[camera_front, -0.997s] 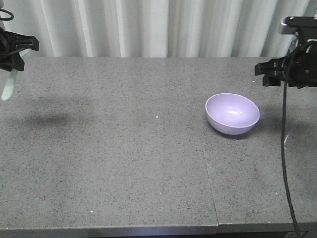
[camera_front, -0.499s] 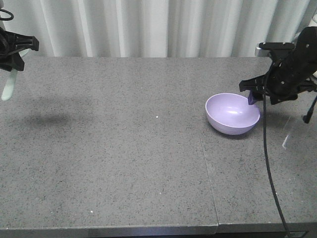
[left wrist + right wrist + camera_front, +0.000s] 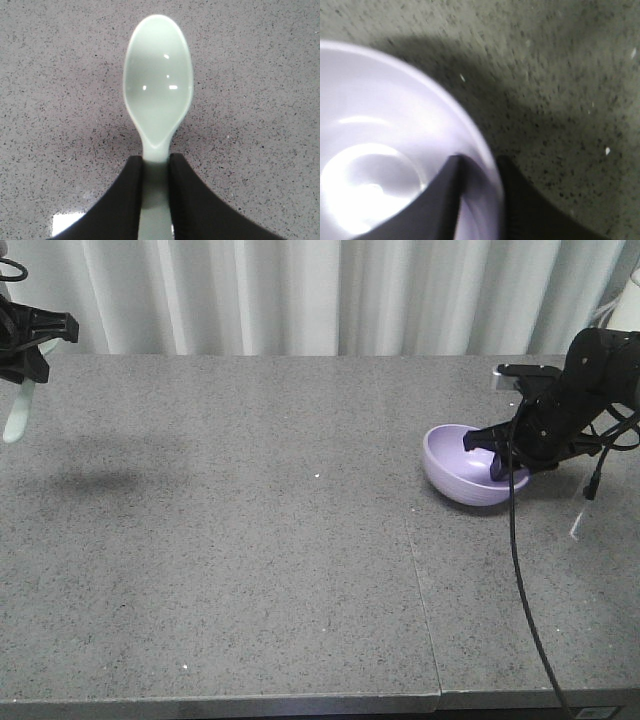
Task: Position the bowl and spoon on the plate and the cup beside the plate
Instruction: 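Lower the right gripper onto the rim of the lavender bowl, then grip the bowl rim with the right gripper and lift it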
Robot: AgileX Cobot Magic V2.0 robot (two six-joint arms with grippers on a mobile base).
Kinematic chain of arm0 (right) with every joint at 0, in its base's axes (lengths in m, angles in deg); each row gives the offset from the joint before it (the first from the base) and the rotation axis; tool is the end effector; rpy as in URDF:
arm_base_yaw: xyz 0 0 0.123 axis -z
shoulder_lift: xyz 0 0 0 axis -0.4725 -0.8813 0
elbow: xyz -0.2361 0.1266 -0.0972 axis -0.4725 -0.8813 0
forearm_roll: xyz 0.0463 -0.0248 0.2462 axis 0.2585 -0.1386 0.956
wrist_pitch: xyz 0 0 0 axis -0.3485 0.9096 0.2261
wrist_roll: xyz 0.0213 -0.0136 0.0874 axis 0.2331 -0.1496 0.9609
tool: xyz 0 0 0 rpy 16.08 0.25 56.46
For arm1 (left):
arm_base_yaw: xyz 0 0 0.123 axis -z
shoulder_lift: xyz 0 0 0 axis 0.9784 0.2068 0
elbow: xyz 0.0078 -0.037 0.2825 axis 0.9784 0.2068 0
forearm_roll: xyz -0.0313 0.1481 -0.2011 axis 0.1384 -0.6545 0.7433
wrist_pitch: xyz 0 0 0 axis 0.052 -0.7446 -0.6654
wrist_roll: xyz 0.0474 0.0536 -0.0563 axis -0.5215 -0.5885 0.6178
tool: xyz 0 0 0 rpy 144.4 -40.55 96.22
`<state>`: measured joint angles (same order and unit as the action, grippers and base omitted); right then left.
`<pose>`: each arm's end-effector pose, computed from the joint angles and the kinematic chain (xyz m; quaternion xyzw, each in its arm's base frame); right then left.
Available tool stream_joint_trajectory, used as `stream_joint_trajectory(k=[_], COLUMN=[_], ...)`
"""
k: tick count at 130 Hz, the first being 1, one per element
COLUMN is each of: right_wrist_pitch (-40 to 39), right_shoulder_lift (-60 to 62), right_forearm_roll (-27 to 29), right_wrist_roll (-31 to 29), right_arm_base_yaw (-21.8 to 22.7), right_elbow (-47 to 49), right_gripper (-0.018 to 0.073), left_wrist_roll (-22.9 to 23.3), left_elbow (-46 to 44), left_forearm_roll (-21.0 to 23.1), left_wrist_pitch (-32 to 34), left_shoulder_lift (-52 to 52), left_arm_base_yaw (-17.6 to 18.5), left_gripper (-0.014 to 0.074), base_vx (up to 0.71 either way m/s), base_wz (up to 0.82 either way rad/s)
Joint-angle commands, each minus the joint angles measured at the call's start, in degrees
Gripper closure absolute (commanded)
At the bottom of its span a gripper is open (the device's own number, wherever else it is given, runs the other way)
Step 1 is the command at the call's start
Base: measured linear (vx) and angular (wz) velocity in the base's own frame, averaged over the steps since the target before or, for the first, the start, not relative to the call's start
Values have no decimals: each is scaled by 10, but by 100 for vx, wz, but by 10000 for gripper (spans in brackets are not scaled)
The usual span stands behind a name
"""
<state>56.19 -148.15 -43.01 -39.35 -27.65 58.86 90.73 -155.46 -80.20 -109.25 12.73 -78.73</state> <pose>0.4530 0.0053 0.2120 -0.0098 0.9845 0.0502 0.1679 0.3881 -0.0013 0.3806 -0.0317 0.9627 -0.0387 0.2659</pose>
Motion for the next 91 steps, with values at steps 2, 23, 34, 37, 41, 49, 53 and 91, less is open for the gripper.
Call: stream_joint_trajectory(k=[2,23,34,37,41,49,53,91], right_wrist_pitch=[-19,-9,-2,2,7,16,19,34], right_shoulder_lift=[32,43,53,56,60,66,69,116], right_forearm_roll=[-2,-2,1,3,6,7,8,15], right_wrist_roll=[-8,-9,-9,-9,-10,-11,-11,-11], right_arm_base_yaw=[0,0,0,0,0,0,0,0], right_elbow=[19,48,67,74,83,101,106,138], right_gripper=[575,567,566,566,564,564,564,564], left_wrist_roll=[0,0,0,0,0,0,0,0], left_elbow=[-16,-16,-16,-16,-16,-16,-16,-16], left_forearm_roll=[8,8,8,8,8,8,8,8], left_wrist_pitch=[22,21,21,21,21,21,21,19], left_shoulder_lift=[-30,-30,-30,-30,-30,-30,-30,-30], left_arm_base_yaw=[3,3,3,3,3,3,3,3], left_gripper=[604,604,604,604,604,604,604,604], base_vx=[0,0,0,0,0,0,0,0], base_wz=[0,0,0,0,0,0,0,0])
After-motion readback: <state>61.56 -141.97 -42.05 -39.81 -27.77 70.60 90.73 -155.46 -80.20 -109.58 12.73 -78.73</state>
